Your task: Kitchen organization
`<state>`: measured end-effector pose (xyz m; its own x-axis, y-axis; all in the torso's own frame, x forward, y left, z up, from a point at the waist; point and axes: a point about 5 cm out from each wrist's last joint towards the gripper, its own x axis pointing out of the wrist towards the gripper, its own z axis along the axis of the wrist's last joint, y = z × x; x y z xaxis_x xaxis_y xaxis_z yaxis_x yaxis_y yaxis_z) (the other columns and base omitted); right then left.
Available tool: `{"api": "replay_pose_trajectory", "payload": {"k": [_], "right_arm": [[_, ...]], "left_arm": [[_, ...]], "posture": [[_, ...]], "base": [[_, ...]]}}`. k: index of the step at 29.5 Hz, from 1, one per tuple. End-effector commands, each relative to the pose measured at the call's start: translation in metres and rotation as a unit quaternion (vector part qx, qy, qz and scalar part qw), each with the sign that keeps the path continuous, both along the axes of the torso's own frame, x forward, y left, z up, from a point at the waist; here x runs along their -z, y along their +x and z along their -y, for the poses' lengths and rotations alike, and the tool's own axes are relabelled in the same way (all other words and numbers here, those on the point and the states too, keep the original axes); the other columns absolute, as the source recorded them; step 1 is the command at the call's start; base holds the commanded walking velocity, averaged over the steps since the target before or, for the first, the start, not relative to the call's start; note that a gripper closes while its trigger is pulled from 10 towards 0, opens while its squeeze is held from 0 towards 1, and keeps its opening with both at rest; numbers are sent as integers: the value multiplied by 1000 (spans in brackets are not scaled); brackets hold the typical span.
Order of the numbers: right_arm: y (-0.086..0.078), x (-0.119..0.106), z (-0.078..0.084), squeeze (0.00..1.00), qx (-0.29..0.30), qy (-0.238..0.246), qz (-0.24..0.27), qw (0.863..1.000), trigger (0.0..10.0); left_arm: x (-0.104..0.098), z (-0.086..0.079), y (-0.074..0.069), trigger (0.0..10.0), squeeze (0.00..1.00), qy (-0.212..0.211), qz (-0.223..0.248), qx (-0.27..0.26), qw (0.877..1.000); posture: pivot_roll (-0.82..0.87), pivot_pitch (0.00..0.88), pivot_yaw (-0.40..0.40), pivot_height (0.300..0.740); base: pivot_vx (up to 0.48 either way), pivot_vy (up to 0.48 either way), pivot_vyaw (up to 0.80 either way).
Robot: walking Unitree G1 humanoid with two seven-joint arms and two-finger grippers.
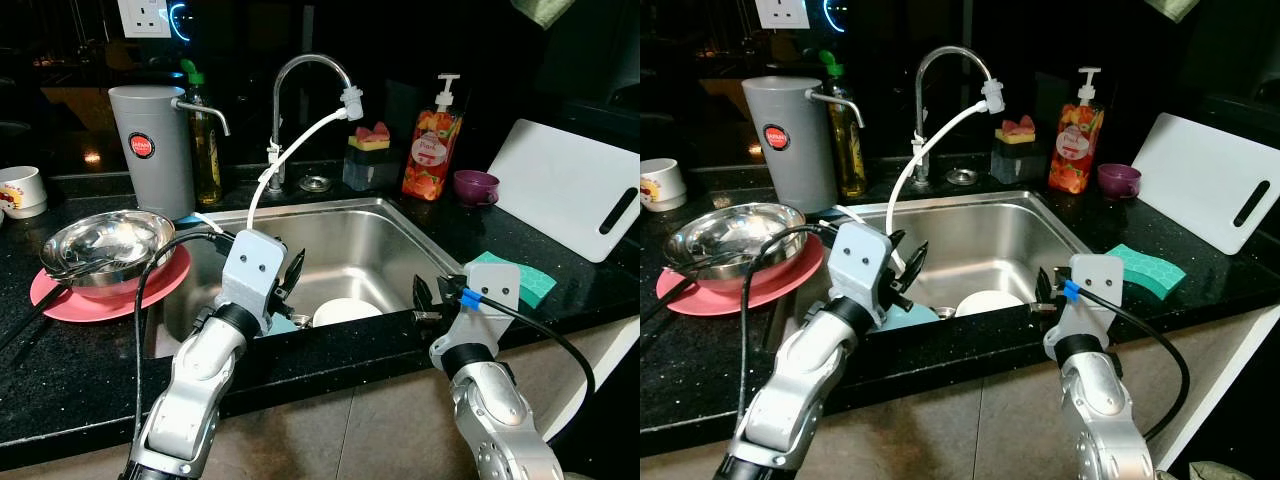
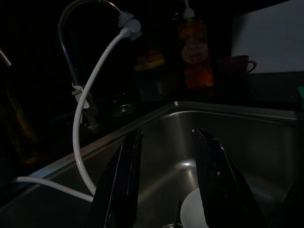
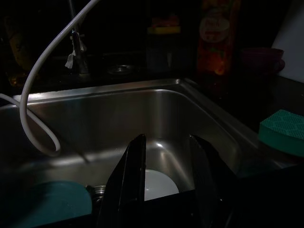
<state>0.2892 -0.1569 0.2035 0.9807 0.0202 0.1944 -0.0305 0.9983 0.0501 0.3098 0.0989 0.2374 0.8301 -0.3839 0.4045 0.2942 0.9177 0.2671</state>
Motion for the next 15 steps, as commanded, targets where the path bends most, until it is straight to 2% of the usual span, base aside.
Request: {"api": "replay_pose_trajectory", "payload": {"k": [1, 15], "right_arm": [[1, 0, -1, 0, 2, -1, -1, 1000, 10000], [1, 0, -2, 0, 2, 1, 1, 1000, 10000]], "left_arm": [[4, 1, 2, 10000, 0, 3, -8, -1, 1000], [6, 1, 2, 10000, 0, 6, -13, -2, 1000]], "posture": [[37, 37, -61, 740], [40, 37, -59, 740]], "base": [[0, 0, 0], [0, 0, 0]]}}
